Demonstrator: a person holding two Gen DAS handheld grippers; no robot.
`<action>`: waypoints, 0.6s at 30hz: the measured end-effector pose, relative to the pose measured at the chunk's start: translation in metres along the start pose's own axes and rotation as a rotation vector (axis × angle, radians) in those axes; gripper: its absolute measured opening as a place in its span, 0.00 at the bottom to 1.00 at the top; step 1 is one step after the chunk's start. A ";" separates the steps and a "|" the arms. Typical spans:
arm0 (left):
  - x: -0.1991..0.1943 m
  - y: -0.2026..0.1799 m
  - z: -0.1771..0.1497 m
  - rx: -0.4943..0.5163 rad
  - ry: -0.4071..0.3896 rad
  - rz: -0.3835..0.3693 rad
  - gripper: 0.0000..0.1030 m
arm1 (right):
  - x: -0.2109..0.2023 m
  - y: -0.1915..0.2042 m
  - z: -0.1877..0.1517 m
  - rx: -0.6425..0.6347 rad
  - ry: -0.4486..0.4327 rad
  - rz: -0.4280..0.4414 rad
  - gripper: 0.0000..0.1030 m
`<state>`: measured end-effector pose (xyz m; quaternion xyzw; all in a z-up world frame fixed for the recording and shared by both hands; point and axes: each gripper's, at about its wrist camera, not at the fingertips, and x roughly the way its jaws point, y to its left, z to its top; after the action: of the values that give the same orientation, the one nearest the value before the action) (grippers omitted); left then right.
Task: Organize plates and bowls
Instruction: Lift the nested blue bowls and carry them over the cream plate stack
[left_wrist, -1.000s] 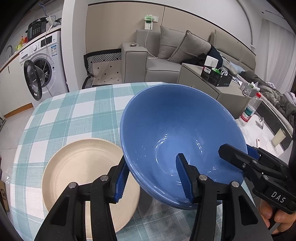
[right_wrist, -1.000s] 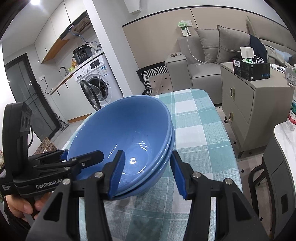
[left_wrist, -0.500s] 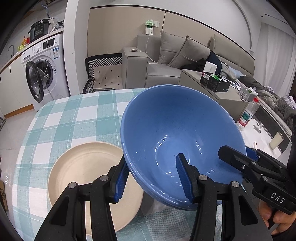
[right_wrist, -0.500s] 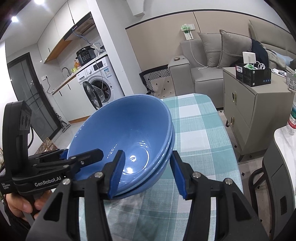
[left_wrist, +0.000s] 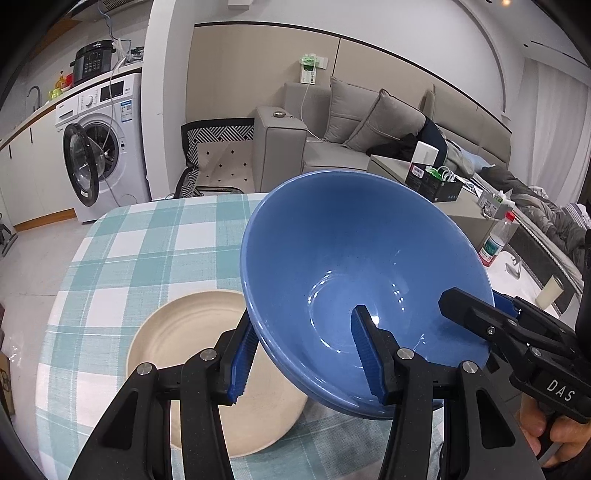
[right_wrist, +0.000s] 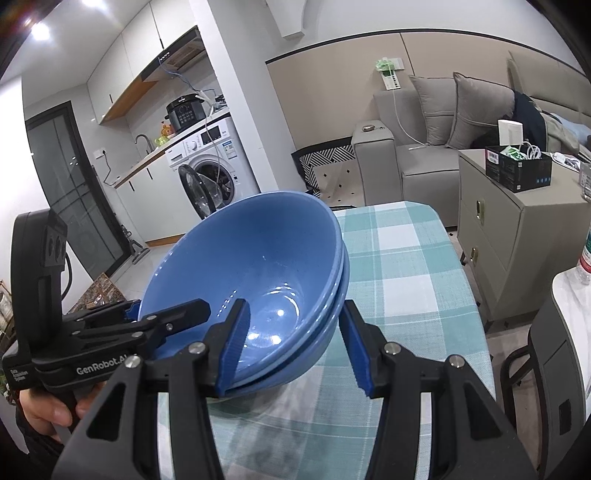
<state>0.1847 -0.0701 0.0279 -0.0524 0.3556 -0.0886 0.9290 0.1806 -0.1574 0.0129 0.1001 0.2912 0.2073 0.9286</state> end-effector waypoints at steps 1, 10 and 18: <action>-0.003 0.003 0.000 -0.003 -0.003 0.002 0.50 | 0.000 0.004 0.001 -0.006 -0.002 0.001 0.49; -0.027 0.034 -0.003 -0.034 -0.026 0.040 0.50 | 0.009 0.033 0.005 -0.043 0.010 0.029 0.49; -0.043 0.070 -0.010 -0.074 -0.039 0.075 0.50 | 0.028 0.061 0.005 -0.075 0.029 0.066 0.49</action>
<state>0.1551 0.0066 0.0372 -0.0750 0.3423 -0.0397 0.9357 0.1847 -0.0903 0.0219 0.0717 0.2933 0.2499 0.9200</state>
